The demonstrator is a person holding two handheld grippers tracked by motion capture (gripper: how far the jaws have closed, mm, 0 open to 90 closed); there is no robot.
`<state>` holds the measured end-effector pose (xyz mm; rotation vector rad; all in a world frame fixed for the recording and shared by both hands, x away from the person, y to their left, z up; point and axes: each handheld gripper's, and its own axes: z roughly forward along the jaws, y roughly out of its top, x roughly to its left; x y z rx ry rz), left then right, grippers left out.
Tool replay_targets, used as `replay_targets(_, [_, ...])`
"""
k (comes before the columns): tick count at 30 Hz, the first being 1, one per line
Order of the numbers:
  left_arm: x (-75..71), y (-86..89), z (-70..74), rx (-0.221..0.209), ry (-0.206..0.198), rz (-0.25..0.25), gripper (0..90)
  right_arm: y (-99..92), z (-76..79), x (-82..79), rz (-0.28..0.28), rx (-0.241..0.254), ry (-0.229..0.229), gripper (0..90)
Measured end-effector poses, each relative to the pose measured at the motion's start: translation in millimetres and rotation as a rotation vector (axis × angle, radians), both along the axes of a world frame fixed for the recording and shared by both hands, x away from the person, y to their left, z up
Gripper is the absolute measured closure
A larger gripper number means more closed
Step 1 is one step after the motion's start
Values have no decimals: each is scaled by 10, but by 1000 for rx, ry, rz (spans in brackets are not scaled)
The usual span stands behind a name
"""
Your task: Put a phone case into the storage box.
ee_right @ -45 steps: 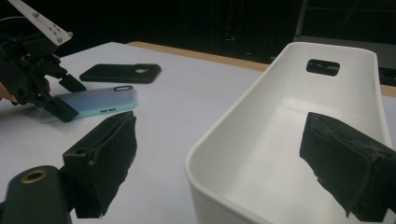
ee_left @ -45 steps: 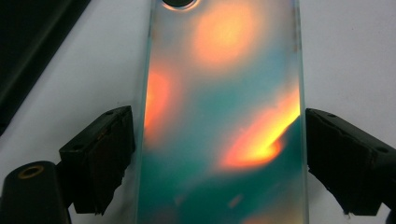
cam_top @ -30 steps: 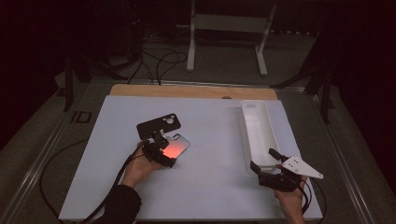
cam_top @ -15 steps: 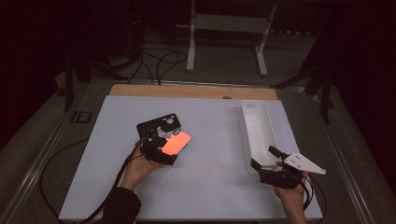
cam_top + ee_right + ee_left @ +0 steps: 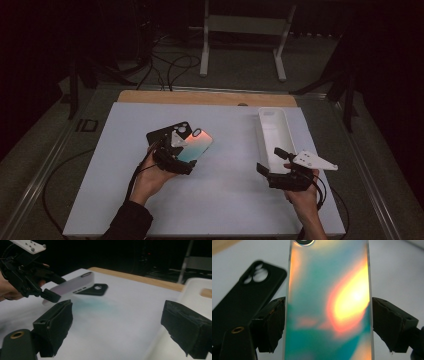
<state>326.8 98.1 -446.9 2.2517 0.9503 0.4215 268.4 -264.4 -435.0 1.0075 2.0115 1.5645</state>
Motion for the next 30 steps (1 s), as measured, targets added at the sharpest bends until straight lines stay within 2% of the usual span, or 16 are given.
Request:
replay_targets(6, [-91, -110, 122, -25, -46, -42, 171, 164, 101, 66, 41, 18, 13, 100])
replay_targets(11, [-155, -230, 178, -23, -77, -84, 171, 288, 162, 133, 67, 32, 72, 125])
replay_targets(17, [-226, -347, 231, -27, -107, -130, 171, 391, 181, 176, 87, 39, 97, 124])
replay_targets(20, [-277, -408, 271, -30, -127, -153, 171, 504, 205, 215, 99, 50, 112, 126])
replay_targets(24, [-332, -452, 314, -56, -144, -180, 171, 556, 213, 253, 111, 61, 136, 138])
replay_targets(27, [-365, -478, 336, -71, -160, -192, 171, 616, 207, 303, 124, 75, 185, 173])
replay_targets(30, [-383, -504, 345, -84, -171, -201, 171, 658, 198, 319, 127, 85, 216, 258])
